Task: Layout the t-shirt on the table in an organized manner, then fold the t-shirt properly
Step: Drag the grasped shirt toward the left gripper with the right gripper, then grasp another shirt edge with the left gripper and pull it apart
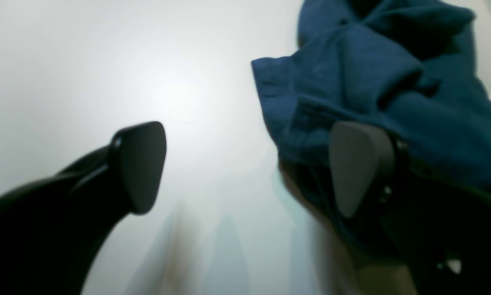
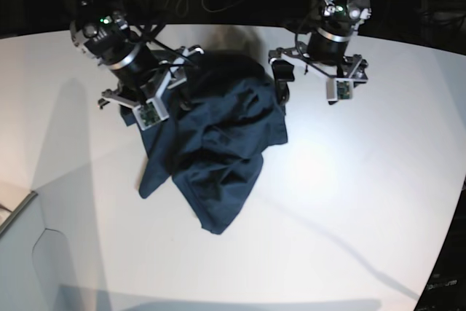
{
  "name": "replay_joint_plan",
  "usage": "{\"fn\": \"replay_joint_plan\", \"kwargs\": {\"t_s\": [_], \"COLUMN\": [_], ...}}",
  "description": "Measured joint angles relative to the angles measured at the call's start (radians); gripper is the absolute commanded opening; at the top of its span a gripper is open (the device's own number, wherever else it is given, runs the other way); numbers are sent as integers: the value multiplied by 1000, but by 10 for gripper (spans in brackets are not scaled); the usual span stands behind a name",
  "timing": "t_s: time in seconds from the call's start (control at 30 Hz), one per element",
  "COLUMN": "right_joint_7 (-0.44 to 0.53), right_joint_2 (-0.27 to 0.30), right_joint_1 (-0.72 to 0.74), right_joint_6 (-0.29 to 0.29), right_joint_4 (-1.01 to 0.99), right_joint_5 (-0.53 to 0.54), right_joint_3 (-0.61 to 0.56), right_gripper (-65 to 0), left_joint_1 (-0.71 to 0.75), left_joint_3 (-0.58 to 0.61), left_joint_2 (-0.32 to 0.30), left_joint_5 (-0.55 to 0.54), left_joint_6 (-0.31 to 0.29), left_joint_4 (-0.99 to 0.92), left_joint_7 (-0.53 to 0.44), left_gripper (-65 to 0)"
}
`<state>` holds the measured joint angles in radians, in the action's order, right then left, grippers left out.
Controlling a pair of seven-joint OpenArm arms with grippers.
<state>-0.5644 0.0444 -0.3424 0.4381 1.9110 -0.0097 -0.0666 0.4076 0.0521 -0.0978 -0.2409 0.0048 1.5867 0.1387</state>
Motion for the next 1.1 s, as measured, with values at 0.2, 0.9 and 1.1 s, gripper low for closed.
{"fn": "replay_joint_plan", "kwargs": {"t_s": [0.2, 0.9, 1.1], "right_joint_7": [2, -1, 0], "right_joint_2": [0, 5, 5], "right_joint_1": [-14, -36, -37], "right_joint_6": [0, 0, 0], "right_joint_4": [0, -3, -6], "right_joint_5": [-1, -1, 0], "right_joint_3": [68, 154, 153], "right_gripper": [-366, -366, -366], "left_joint_1": [-42, -49, -81], "left_joint_3": [45, 57, 80], "left_joint_2": [-2, -62, -51], "left_joint_5": [1, -304, -303], "left_joint_6": [-1, 0, 3], "left_joint_4": [-4, -95, -171], "left_joint_7": [-1, -4, -7], "left_gripper": [-40, -40, -40]}}
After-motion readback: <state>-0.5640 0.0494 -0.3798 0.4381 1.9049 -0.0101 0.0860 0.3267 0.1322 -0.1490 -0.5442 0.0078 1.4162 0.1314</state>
